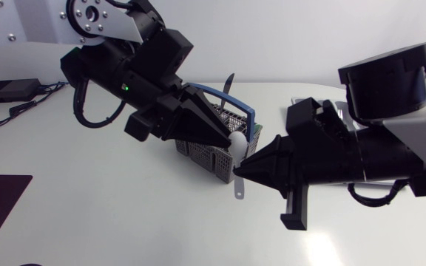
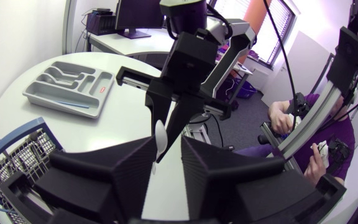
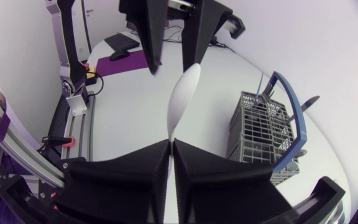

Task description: Unload the cutlery basket into the drawer organizer.

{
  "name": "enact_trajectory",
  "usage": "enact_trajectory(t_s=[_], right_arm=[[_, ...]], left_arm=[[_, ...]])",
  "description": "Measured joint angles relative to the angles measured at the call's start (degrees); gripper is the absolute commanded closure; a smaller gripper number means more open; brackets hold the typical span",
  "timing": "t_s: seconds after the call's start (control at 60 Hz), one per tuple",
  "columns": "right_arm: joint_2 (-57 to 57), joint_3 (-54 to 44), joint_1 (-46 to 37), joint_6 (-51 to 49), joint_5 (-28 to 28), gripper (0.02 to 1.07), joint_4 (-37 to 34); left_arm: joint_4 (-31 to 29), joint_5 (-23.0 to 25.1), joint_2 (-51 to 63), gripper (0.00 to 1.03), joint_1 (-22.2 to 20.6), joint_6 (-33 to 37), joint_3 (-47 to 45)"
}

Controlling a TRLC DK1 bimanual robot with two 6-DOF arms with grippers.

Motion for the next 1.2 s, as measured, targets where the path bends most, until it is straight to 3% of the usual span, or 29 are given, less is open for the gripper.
enact_trajectory(t_s=[0.1, 0.183, 0.3, 0.5, 0.683, 0.833, 1.0, 1.2], right_arm=[[-1.1, 0.0, -1.0, -0.7, 1.4, 1.01, -2.7], [-4.0, -0.3, -4.0, -1.9, 2.1, 1.01, -5.2], [-9.0, -2.1, -10.8, -5.1, 3.1, 1.01, -8.0], [-14.3, -7.1, -28.9, -13.7, 1.6, 1.01, -9.7], [-12.8, -12.4, -45.9, -22.7, -1.6, 1.01, -5.3], [-7.5, -13.7, -55.2, -28.0, -3.5, 1.01, 0.1], [0.8, -13.7, -62.5, -32.9, -5.0, 1.01, 7.2], [10.8, -10.8, -67.2, -39.0, -5.0, 1.01, 10.7]], left_arm=[[1.8, -0.3, 0.0, 0.05, 1.9, -1.4, 1.6], [9.7, -3.4, 0.0, 0.05, 4.2, -7.5, 2.3], [19.7, -10.7, 0.0, 0.05, 7.0, -14.9, 1.9], [29.0, -22.6, 0.0, 0.06, 8.4, -19.3, -3.2], [33.6, -28.4, 0.0, 0.06, 9.1, -19.8, -6.3], [35.2, -30.2, 0.0, 0.06, 9.4, -19.8, -7.0], [36.6, -30.9, 0.0, 0.06, 10.0, -19.8, -7.5], [36.7, -31.1, 0.0, 0.06, 11.5, -19.8, -7.5]])
